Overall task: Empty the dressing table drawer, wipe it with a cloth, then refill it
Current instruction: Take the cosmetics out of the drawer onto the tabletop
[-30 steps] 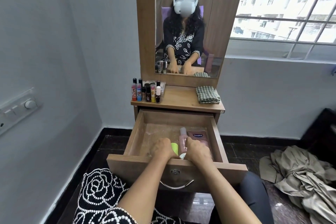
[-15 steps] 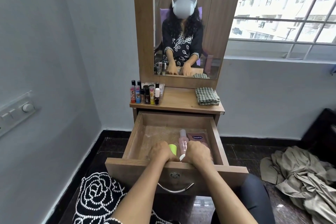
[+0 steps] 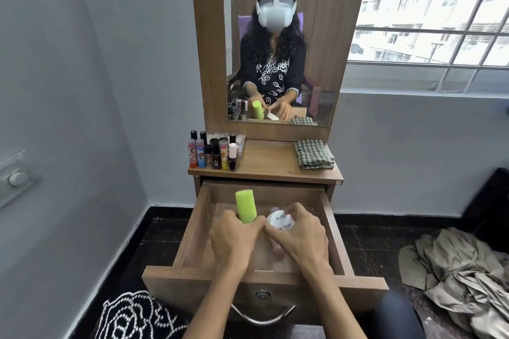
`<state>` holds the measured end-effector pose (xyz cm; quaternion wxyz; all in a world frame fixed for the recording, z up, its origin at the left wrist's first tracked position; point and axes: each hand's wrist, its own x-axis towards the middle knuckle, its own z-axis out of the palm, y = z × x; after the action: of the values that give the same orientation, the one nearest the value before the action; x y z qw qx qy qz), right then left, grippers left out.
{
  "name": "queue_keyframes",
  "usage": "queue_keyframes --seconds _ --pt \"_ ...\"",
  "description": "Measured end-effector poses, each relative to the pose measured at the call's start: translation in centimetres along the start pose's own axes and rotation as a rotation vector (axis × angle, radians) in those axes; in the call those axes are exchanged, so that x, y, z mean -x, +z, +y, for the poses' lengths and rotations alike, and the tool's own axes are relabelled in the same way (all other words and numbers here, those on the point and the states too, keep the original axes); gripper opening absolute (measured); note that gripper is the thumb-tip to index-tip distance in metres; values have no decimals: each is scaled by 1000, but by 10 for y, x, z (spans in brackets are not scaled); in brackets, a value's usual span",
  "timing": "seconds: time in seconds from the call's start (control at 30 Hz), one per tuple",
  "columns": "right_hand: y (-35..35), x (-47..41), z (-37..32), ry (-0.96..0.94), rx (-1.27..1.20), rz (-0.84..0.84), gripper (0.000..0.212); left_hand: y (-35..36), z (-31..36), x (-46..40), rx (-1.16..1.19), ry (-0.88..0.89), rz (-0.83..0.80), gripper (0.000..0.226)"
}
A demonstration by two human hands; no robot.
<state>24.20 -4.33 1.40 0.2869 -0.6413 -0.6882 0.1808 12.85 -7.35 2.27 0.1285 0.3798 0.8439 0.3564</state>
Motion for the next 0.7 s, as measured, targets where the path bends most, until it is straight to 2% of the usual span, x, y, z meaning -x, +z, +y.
queue_keyframes --seconds 0.13,0.27,0.5,0.7 --pt "-8 -45 -11 -49 -181 83 46 -6 37 -16 124 133 118 30" --pt "-15 -106 -28 -127 -181 72 48 4 73 -53 161 226 168 33" --pt "-5 -175 -45 -159 -17 18 53 37 94 -116 96 238 76 32" --pt "6 -203 -44 -117 -24 -35 45 60 99 -151 -33 260 15 30"
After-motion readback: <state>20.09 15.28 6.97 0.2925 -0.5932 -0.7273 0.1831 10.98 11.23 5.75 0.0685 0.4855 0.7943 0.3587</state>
